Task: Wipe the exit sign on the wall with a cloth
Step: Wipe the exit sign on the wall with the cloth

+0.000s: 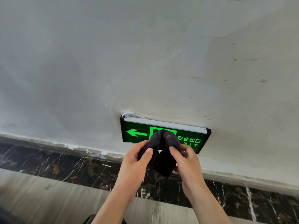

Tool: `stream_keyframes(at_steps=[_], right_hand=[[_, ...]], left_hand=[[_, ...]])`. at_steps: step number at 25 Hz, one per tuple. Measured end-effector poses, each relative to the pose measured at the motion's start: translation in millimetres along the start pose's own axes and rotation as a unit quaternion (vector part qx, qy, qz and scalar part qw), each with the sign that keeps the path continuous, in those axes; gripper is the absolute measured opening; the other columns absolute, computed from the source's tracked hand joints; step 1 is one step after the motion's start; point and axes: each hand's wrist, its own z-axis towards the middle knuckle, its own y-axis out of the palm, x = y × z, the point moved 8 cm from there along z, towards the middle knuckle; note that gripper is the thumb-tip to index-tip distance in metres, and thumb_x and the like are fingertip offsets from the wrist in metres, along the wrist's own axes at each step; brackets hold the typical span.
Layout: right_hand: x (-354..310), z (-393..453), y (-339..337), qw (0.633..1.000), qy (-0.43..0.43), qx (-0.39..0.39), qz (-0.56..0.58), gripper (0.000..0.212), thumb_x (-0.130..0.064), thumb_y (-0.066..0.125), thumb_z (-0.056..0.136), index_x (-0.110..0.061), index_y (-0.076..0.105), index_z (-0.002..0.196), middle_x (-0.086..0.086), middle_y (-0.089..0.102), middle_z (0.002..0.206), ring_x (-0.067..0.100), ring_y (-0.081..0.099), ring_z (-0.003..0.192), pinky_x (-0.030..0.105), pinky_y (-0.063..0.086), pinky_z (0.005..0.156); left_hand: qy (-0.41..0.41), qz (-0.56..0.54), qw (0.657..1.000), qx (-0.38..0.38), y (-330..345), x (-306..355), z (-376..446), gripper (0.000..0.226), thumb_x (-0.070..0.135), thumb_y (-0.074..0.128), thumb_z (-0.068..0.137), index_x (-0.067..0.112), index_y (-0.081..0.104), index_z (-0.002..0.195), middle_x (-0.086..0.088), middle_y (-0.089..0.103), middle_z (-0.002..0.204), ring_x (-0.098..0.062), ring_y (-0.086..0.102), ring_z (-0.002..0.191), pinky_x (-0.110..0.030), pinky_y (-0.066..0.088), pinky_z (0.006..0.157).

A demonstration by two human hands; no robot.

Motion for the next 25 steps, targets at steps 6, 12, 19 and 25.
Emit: stream_keyframes(at_steps=[6, 12, 19, 25], right_hand=[[-13, -3, 23, 0.996, -0.036, -0.078, -0.003, 0.032, -0.037, 0.074, 0.080, -0.028, 0.062, 0.108, -0.004, 0.071, 0.107, 0.010, 0.068, 0.098, 0.040, 0.057, 0.089], [-20, -6, 19, 0.994, -0.062, -0.089, -0.025, 0.038, -0.028, 0.081, 0.072, -0.029, 0.063, 0.105, -0.008, 0.072, 0.102, 0.009, 0.069, 0.096, 0.040, 0.057, 0.089], [-41, -2, 2, 0.993, -0.109, -0.031, -0.030, 0.029, -0.016, 0.079, 0.077, -0.033, 0.063, 0.095, -0.010, 0.074, 0.094, 0.002, 0.070, 0.082, 0.029, 0.056, 0.078], [-53, -4, 1, 0.990, -0.133, -0.011, -0.044, 0.028, -0.015, 0.076, 0.079, -0.031, 0.062, 0.097, -0.011, 0.072, 0.094, 0.002, 0.069, 0.080, 0.031, 0.056, 0.078]], left_hand=[[0.006, -0.019, 0.999, -0.035, -3, 1, 6, 0.041, 0.000, 0.043, 0.098, 0.026, 0.070, 0.116, 0.004, 0.075, 0.105, -0.010, 0.068, 0.101, -0.029, 0.055, 0.088], [0.011, -0.015, 0.998, -0.061, -4, 6, 11, 0.043, -0.004, 0.043, 0.097, 0.024, 0.073, 0.110, 0.002, 0.076, 0.103, -0.013, 0.070, 0.098, -0.027, 0.055, 0.086], [0.146, 0.247, 0.948, 0.140, -69, 73, 34, 0.028, 0.018, 0.052, 0.096, 0.032, 0.060, 0.119, 0.005, 0.062, 0.125, -0.004, 0.059, 0.090, -0.020, 0.047, 0.077], [0.365, 0.480, 0.743, 0.291, -102, 172, 67, 0.063, 0.035, 0.052, 0.093, 0.017, 0.029, 0.149, -0.013, 0.016, 0.161, -0.035, 0.008, 0.146, -0.049, 0.008, 0.116]])
